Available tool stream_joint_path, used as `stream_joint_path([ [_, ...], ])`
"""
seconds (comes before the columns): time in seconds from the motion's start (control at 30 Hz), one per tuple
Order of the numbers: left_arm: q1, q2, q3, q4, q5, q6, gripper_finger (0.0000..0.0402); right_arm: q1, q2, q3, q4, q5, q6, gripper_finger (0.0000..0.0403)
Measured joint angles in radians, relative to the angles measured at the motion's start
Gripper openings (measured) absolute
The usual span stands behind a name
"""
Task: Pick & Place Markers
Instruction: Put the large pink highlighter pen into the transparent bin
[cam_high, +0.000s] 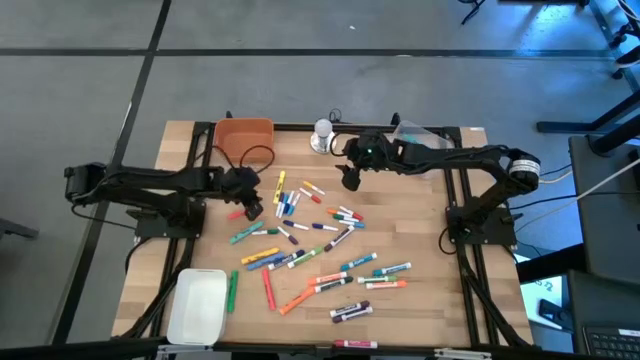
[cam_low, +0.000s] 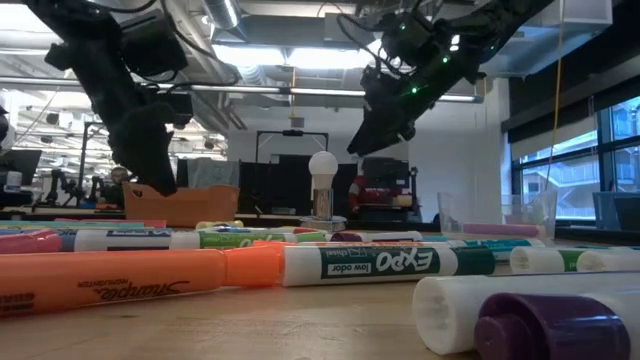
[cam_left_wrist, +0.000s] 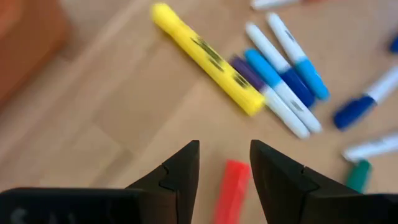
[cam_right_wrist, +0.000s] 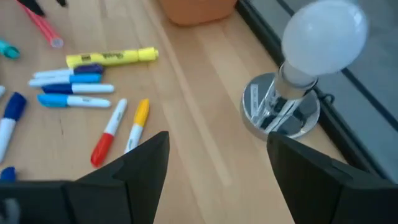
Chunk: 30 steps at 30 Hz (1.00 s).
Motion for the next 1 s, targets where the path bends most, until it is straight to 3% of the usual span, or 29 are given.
stream_joint_path([
  [0.3, -0.064, 0.110, 0.006, -0.087, 0.008, -0.020, 0.0139, 0.000, 0.064, 0.000, -0.006, 0.000, 0.009, 0.0271],
  [0.63, -0.047, 0.267, 0.014, -0.101, 0.016, -0.004, 0.0121, 0.000, 0.062, 0.000, -0.001, 0.000, 0.029, 0.0271],
  [0.87, -0.042, 0.222, 0.003, -0.073, -0.018, -0.002, 0.0064, 0.000, 0.063, 0.000, 0.016, -0.002, 0.062, 0.0271],
  [1.0, -0.037, 0.159, 0.006, -0.023, -0.143, 0.000, 0.0064, 0.000, 0.107, 0.000, 0.172, -0.074, 0.129, 0.0271],
])
